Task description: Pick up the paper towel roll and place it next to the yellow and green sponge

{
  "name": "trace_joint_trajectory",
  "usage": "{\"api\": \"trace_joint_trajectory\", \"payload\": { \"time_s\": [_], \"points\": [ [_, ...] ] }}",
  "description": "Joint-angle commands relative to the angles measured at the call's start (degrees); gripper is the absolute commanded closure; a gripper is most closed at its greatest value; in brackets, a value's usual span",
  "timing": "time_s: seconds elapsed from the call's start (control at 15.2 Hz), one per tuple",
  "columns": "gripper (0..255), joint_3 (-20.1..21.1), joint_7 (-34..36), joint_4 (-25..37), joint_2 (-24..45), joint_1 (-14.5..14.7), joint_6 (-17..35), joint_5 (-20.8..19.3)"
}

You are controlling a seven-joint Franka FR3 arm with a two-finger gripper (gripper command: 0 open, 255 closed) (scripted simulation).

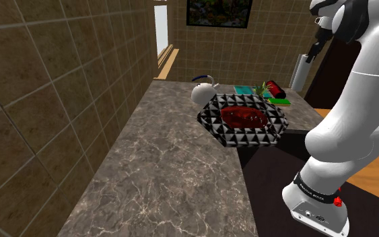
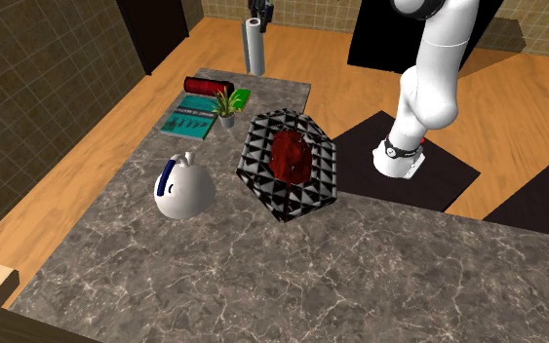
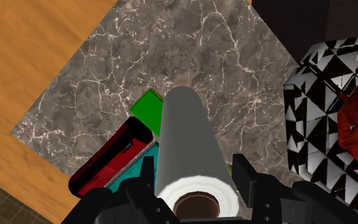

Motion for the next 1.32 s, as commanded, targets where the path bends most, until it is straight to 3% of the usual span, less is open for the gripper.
{"api": "trace_joint_trajectory", "payload": {
  "time_s": [0.0, 1.25],
  "points": [
    [255, 0.0, -0.2, -1.8, -0.2, 0.1, 1.7, 0.0],
    [255, 0.7, -2.4, -14.5, 1.7, 0.3, 15.6, 2.1]
  ]
}}
